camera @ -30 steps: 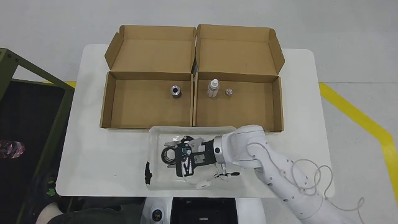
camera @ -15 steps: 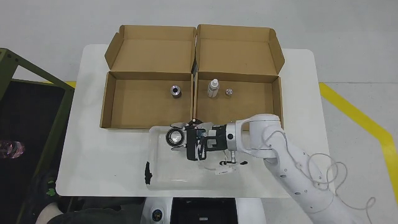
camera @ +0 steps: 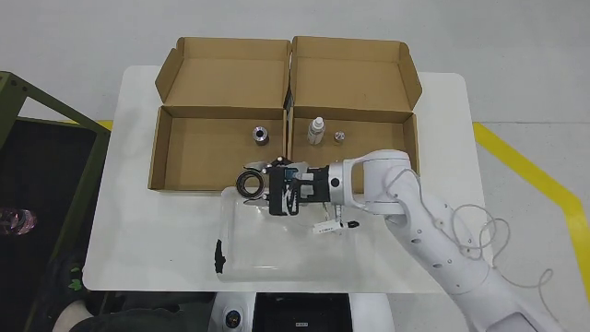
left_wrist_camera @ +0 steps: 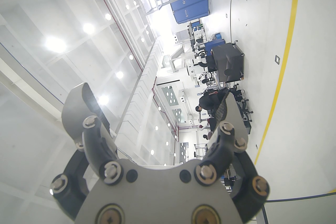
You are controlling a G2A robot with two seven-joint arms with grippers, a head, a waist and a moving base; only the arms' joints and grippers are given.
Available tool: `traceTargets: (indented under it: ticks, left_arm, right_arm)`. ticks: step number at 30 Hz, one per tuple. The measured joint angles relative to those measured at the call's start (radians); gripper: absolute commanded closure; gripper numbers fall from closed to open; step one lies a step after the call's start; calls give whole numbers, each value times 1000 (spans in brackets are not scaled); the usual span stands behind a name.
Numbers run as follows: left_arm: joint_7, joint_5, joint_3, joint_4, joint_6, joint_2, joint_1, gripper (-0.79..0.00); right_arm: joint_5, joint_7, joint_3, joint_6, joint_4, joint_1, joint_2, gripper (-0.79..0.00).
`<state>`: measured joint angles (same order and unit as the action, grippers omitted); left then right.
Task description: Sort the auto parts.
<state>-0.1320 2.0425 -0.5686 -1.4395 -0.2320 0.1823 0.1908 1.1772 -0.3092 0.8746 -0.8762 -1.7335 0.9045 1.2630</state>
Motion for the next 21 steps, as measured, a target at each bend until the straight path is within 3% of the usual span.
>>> traceTargets:
  ticks: [21]
  left_arm:
    - [0,0,0,0,0,0,0,-785]
  right_arm:
    - [-43,-52,-142,122,281,-206,71,0]
